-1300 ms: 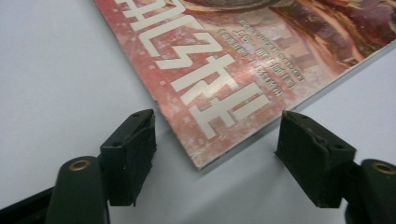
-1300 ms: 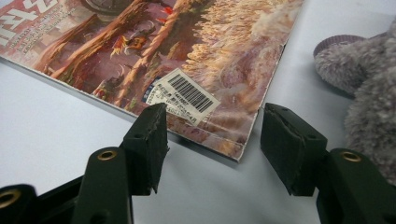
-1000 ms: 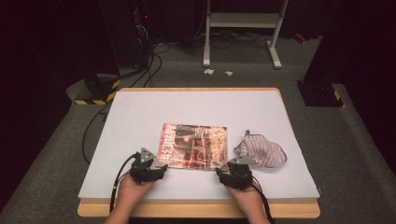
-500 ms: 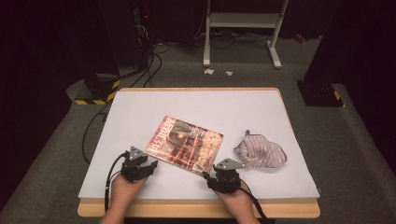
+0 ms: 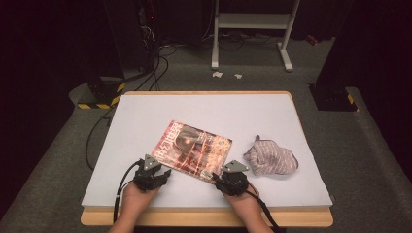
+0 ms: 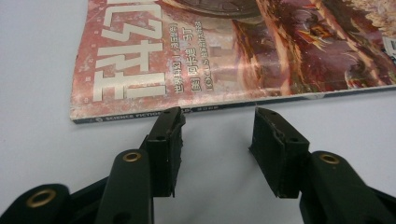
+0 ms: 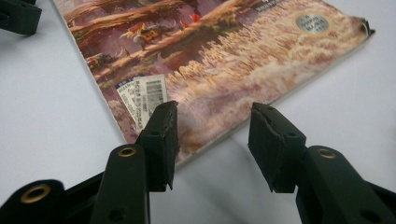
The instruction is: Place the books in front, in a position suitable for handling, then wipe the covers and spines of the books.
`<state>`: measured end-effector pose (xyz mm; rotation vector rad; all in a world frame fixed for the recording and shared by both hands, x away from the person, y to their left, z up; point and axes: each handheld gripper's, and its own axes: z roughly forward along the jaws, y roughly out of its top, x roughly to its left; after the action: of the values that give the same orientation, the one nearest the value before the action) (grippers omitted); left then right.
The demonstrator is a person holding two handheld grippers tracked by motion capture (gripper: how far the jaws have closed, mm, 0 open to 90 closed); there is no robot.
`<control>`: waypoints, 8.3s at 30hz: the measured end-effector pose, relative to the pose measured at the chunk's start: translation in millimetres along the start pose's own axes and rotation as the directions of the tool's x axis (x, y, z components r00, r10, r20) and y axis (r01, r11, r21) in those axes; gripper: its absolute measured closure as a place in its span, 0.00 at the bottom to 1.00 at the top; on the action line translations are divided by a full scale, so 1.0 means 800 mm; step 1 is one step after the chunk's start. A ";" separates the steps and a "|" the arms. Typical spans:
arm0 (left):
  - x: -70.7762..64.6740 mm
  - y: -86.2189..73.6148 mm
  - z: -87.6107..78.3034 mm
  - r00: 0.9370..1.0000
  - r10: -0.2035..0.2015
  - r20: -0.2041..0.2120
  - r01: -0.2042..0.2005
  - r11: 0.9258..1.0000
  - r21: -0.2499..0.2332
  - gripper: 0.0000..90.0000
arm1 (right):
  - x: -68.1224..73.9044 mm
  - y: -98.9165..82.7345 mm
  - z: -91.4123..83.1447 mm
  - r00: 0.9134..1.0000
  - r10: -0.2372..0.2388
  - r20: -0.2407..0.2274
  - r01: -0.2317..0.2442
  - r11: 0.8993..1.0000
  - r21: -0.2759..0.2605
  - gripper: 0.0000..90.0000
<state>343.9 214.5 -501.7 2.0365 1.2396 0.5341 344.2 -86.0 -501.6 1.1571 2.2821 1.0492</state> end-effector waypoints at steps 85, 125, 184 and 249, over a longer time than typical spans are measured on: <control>0.017 0.008 0.008 0.988 -0.142 0.057 0.143 0.990 -0.017 0.43 | -0.016 0.025 0.031 0.995 0.083 -0.058 -0.081 0.996 0.021 0.51; -0.018 0.025 0.027 0.991 -0.036 0.128 0.039 0.999 -0.017 0.48 | -0.005 -0.015 -0.024 0.996 0.041 -0.084 -0.037 0.998 0.054 0.56; 0.044 -0.022 -0.036 0.997 -0.067 0.037 0.071 0.989 -0.128 0.44 | -0.057 0.006 -0.026 0.996 -0.007 -0.084 0.000 0.996 -0.086 0.41; 0.023 -0.003 -0.013 0.997 0.044 0.061 -0.038 0.995 -0.094 0.31 | -0.208 -0.034 -0.068 0.978 0.169 0.124 -0.164 0.985 -0.053 0.27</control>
<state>344.3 235.4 -496.4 1.9889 1.1179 0.5324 395.1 -255.0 -487.0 1.3765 2.0840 1.0452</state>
